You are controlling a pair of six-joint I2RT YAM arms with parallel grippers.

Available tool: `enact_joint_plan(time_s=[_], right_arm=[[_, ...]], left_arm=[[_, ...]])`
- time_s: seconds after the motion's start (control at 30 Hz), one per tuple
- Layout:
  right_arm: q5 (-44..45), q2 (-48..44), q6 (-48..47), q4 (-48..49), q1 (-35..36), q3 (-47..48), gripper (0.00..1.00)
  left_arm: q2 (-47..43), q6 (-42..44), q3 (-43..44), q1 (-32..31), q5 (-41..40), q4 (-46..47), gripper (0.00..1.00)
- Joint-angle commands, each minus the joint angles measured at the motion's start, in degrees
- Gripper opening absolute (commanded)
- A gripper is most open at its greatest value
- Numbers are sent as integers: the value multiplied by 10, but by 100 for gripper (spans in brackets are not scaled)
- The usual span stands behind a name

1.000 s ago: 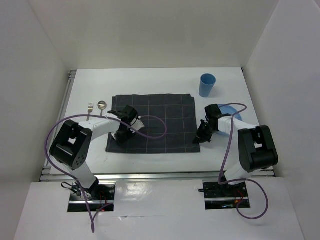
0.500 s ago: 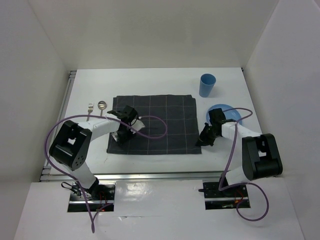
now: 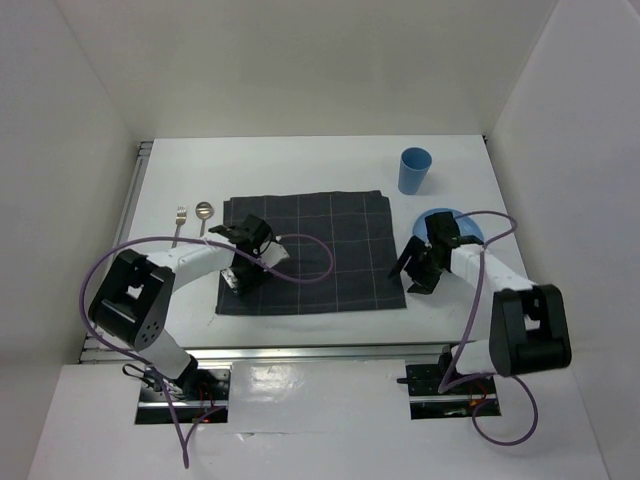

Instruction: Set the dinner table for one person

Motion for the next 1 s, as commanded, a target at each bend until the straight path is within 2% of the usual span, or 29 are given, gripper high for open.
enact_joint_plan(time_s=[0.0, 0.07, 0.23, 0.4, 0.5, 0.63, 0.8, 0.97], right_arm=[[42, -88, 30, -50, -5, 50, 72], [62, -116, 88, -64, -11, 56, 84], [90, -185, 213, -64, -71, 30, 86], [129, -196, 271, -35, -139, 0, 88], [156, -168, 298, -25, -144, 6, 91], [156, -110, 358, -19, -144, 13, 91], [162, -69, 439, 32, -144, 0, 88], [193, -36, 437, 99, -149, 0, 88]], left_arm=[[-23, -8, 15, 13, -14, 4, 66], [-23, -15, 37, 25, -14, 4, 68], [-22, -36, 71, 83, -14, 16, 72], [32, -48, 124, 155, -19, 10, 72], [65, -48, 153, 180, -2, 10, 71], [58, -48, 161, 185, 18, 5, 71], [36, -38, 161, 185, 31, 0, 71], [2, -22, 121, 185, 19, 25, 71]])
